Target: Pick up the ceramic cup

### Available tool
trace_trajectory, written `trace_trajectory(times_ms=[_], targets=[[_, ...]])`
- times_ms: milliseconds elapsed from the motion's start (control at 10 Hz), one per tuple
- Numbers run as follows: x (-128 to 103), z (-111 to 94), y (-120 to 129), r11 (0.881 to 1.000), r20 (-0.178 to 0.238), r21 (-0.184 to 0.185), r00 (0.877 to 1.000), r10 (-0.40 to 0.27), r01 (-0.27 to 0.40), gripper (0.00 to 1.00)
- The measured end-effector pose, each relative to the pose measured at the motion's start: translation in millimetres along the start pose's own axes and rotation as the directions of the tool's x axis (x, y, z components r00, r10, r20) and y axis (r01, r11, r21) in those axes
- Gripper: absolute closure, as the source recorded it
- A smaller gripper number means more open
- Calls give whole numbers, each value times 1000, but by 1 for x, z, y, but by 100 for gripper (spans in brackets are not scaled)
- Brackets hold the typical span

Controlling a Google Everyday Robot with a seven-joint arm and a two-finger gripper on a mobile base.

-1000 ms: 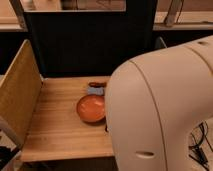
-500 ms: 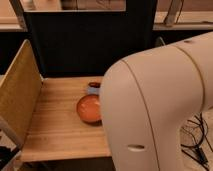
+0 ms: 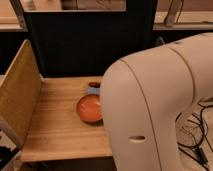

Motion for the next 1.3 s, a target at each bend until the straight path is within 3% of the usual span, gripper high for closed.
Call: trace_trajectory(times_ms=[400, 700, 1000, 1100, 1300], targets=[[-9, -2, -15, 999, 20, 17, 999, 26, -27, 96], [-25, -29, -45, 992, 101, 31, 988, 118, -122, 100], [-47, -89, -75, 979, 253, 25, 949, 188, -200, 100], [-55, -115, -78, 979, 312, 13, 931, 189, -203, 100], [-65, -148, -65, 985, 383, -18, 908, 168, -174, 100]])
